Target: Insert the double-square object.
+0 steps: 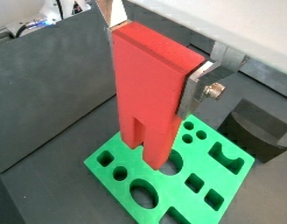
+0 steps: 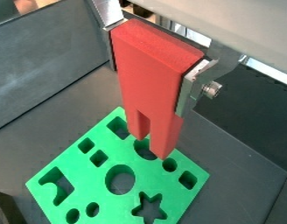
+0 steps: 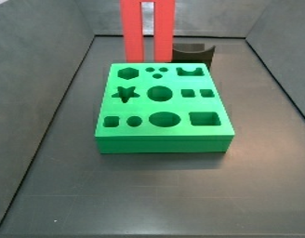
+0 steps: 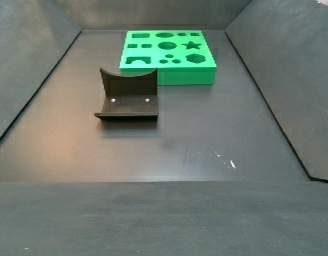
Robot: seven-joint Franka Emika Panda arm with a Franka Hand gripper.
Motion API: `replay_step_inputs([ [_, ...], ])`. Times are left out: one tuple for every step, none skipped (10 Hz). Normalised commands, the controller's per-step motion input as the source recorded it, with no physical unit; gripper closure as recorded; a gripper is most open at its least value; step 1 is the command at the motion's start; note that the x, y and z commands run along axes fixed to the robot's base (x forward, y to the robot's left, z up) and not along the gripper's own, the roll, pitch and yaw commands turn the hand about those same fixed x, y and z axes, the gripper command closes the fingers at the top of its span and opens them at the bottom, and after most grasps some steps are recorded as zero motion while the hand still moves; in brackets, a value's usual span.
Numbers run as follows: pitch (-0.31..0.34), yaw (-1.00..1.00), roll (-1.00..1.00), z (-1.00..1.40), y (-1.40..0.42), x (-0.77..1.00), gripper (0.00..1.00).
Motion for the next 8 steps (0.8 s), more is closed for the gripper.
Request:
replay_step_inputs([
  [-0.007,0.0,0.02,-0.18,0.0,0.27,1.0],
  [0.0,0.02,0.09,-0.37,0.0,0.94,1.0],
  [0.0,0.06,0.04,-0.34,0.09,1.0,1.0],
  [0.003,0.08,0.04,-0.34,0.16,1.0,1.0],
  [0.0,0.13,0.02,-0.27,0.28,1.0,1.0],
  [0.03,0.13,0.07,-0.18,0.23,1.0,1.0],
  [0.061,0.11,0.19,-0.13,0.23,1.0,1.0],
  [0.106,0.08,0.34,-0.12,0.12,1.0,1.0],
])
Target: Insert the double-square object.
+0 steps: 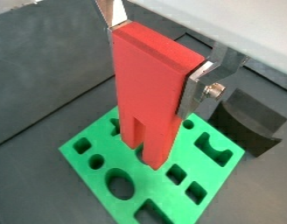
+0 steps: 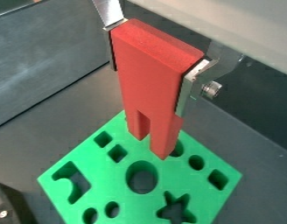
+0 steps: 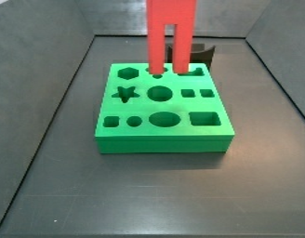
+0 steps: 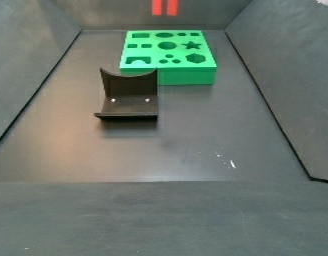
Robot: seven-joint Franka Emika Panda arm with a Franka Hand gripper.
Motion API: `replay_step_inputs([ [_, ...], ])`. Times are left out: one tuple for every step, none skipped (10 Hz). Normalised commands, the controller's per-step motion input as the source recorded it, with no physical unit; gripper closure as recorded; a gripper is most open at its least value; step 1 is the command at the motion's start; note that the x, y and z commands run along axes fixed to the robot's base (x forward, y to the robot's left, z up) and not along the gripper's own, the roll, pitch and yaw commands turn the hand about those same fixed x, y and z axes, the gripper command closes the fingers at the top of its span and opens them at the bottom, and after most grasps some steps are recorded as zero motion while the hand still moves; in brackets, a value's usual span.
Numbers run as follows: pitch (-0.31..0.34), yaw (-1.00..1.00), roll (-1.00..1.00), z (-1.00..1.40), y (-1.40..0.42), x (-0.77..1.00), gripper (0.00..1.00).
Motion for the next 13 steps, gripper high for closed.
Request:
replay_step_inputs([
  [0.154,0.04,0.42,-0.21,0.0,1.0,1.0],
  [0.14,0.01,0.28,-0.22,0.0,1.0,1.0],
  [0.069,0.0,0.12,-0.26,0.0,1.0,1.0],
  [0.037,0.0,0.08,-0.27,0.0,1.0,1.0],
  [0.029,0.0,0.06,-0.3,0.01,1.0,1.0],
  [0.02,0.0,0.05,-0.3,0.02,1.0,1.0],
  [0.014,0.0,0.04,-0.31,0.01,1.0,1.0],
  [0.019,0.0,0.03,-0.33,0.02,1.0,1.0],
  [0.034,0.0,0.02,-0.31,0.14,1.0,1.0],
  [0.054,0.03,0.03,-0.28,0.21,1.0,1.0],
  [0.076,0.04,0.04,-0.23,0.24,1.0,1.0],
  [0.083,0.04,0.02,-0.2,0.25,1.0,1.0],
  [0.091,0.04,0.02,-0.18,0.22,1.0,1.0],
])
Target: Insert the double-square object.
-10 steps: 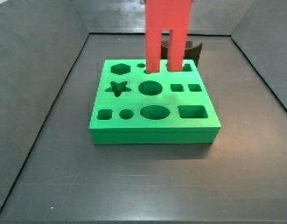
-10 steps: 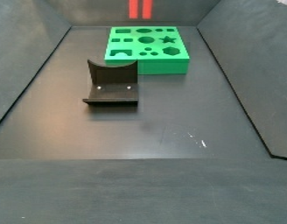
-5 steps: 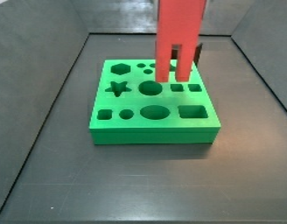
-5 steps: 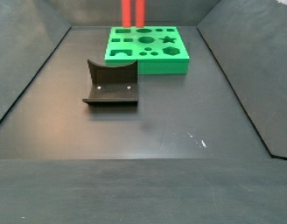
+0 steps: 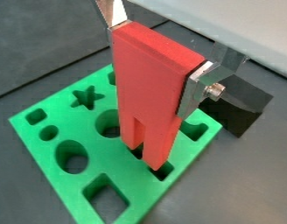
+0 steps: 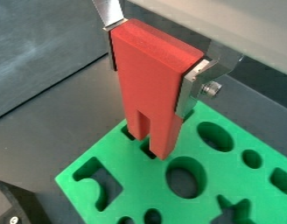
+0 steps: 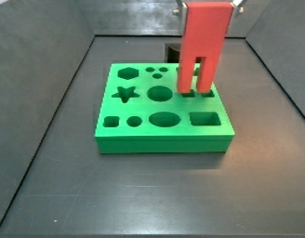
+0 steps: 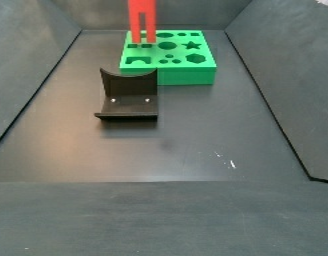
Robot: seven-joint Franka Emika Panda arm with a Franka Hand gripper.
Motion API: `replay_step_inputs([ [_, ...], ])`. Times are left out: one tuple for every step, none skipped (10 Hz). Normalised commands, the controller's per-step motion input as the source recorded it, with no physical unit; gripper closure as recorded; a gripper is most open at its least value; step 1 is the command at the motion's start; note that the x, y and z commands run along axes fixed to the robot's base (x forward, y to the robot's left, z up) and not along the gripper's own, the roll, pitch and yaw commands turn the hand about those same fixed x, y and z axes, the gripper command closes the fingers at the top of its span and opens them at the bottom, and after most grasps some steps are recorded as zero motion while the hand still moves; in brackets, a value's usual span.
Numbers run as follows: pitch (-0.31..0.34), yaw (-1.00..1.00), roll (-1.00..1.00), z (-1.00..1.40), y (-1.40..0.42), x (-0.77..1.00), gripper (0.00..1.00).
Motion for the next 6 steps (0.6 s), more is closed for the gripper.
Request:
replay_step_inputs([
  [0.064,-0.03,0.0,-0.17,0.15,0.79,1.0],
  [-0.039,-0.07,-0.11,-0.25,0.13,0.1,1.0],
  [-0.081,-0.05,-0.15,-0.22,0.06,-0.02,1.0],
  [-0.049,-0.08,-0.16,-0.2,0.0,0.0,1.0],
  [-0.034,-0.07,-0.15,-0.2,0.0,0.0,1.0],
  [-0.001,-0.07,-0.08,-0.14,-0.01,-0.01,1.0],
])
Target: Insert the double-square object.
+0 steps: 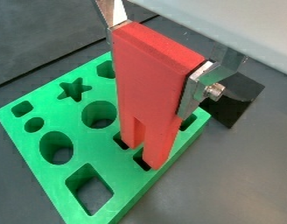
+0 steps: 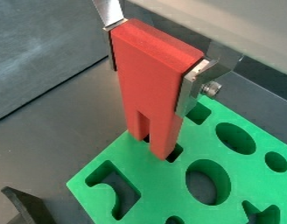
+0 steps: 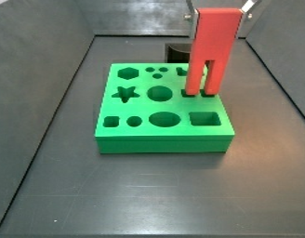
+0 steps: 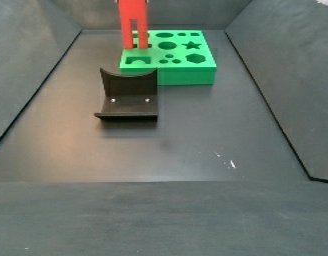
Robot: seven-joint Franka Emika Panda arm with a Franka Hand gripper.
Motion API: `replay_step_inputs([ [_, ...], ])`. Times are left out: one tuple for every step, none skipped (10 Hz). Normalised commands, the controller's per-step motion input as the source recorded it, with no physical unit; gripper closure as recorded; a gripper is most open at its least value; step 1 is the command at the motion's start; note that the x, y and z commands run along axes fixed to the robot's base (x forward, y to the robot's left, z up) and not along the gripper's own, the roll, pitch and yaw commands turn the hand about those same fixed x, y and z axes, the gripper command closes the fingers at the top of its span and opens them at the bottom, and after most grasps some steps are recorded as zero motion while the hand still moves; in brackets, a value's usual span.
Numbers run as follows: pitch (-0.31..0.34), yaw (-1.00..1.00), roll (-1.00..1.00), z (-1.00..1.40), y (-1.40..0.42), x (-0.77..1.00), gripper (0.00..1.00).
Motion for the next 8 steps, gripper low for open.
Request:
replay_step_inputs([
  [0.0,-0.1,-0.04,-0.07,0.0,-0.22,1.0],
  [-0.01,-0.06,-0.05,0.0,0.0,-0.23,1.0],
  [-0.011,-0.01,-0.07,-0.01,0.0,-0.09,1.0],
  [0.0,0.0,-0.02,-0.09,-0.01,0.0,1.0],
  [0.0,0.0,-0.06,-0.06,-0.08,0.0,1.0],
  [0.0,0.0,-0.05,-0.22,-0.11,0.13,1.0],
  [0.0,0.0,-0.06,-0.2,-0.12,0.13,1.0],
  [0.0,0.0,-0.06,-0.21,-0.07,0.08,1.0],
])
